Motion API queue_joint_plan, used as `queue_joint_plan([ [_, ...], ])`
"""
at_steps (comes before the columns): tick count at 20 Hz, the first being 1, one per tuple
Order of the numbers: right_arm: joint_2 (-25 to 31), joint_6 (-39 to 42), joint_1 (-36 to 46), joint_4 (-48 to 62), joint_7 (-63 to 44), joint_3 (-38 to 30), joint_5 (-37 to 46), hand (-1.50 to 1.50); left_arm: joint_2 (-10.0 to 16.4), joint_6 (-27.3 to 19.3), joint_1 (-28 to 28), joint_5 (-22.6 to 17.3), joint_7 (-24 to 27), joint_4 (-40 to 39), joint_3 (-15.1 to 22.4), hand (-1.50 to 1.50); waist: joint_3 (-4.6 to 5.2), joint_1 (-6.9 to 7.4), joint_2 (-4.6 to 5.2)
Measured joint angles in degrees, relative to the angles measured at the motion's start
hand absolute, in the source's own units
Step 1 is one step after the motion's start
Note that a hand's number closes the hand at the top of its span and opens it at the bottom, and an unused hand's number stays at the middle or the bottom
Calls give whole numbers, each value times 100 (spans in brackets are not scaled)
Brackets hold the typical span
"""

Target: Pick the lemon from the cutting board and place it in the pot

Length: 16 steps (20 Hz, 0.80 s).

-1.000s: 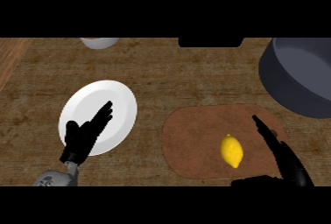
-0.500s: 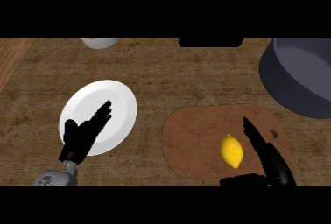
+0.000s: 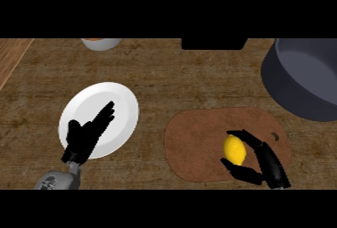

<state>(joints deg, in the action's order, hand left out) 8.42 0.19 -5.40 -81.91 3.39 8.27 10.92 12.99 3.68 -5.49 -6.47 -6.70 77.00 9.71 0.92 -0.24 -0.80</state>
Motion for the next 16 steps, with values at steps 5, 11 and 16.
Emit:
queue_joint_plan([
  [5,-122,-54,6,328,671,-92,-61,150,14,102,23,-8,-29,49,-60,0,34,0,-34],
  [11,31,254,14,502,1367,-527,-544,150,-30,77,-27,2,-221,193,-98,0,4,24,-29],
  [16,1041,900,-111,1135,1906,-2015,-1640,150,-25,39,99,-7,-141,191,-158,0,-82,-91,50],
])
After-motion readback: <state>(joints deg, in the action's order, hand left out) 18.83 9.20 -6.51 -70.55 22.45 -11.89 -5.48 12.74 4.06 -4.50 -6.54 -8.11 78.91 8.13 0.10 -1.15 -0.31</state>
